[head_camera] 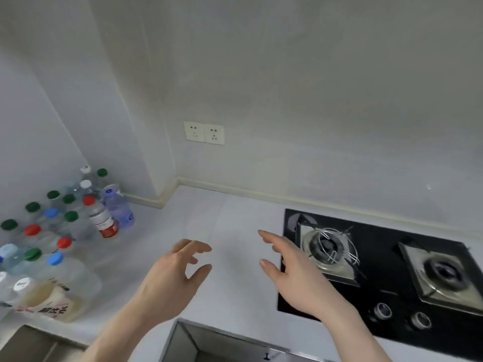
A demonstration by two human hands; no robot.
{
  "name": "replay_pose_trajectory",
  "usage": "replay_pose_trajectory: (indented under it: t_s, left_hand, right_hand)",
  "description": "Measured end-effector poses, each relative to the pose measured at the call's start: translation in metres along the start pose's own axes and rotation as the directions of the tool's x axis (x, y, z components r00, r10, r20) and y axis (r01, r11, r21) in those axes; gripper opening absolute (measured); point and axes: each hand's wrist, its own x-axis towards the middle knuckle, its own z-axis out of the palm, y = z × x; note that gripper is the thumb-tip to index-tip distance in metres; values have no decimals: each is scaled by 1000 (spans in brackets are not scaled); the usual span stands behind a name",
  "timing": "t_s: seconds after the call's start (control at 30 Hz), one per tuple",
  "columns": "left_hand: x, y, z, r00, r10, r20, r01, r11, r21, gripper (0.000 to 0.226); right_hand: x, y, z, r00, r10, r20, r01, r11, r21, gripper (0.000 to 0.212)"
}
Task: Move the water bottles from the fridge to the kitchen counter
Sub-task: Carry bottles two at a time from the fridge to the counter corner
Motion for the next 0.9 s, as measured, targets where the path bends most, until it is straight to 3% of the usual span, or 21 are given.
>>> replay_pose_trajectory:
  t_s: [0.27, 0.5, 0.67, 0.9]
  left_hand:
    - [11, 137, 94, 954, 269, 136, -268, 963, -22, 28]
    - [2, 276, 182, 838, 498, 224, -484, 867, -117, 29]
    - [-9, 372, 244, 699, 643, 312, -629, 761, -159, 32]
    - [-37, 500, 321, 409, 823, 394, -787, 536, -304, 34]
  right_hand:
    - [-118, 98, -96, 968, 151, -200, -144, 988, 48, 61]
    - [-249, 182, -175, 877, 275, -394, -258, 961, 97, 59]
    - [-343, 220, -218, 765, 371, -526, -347, 926, 148, 58]
    - [-476, 243, -252, 487, 528, -696, -540, 808, 235, 56]
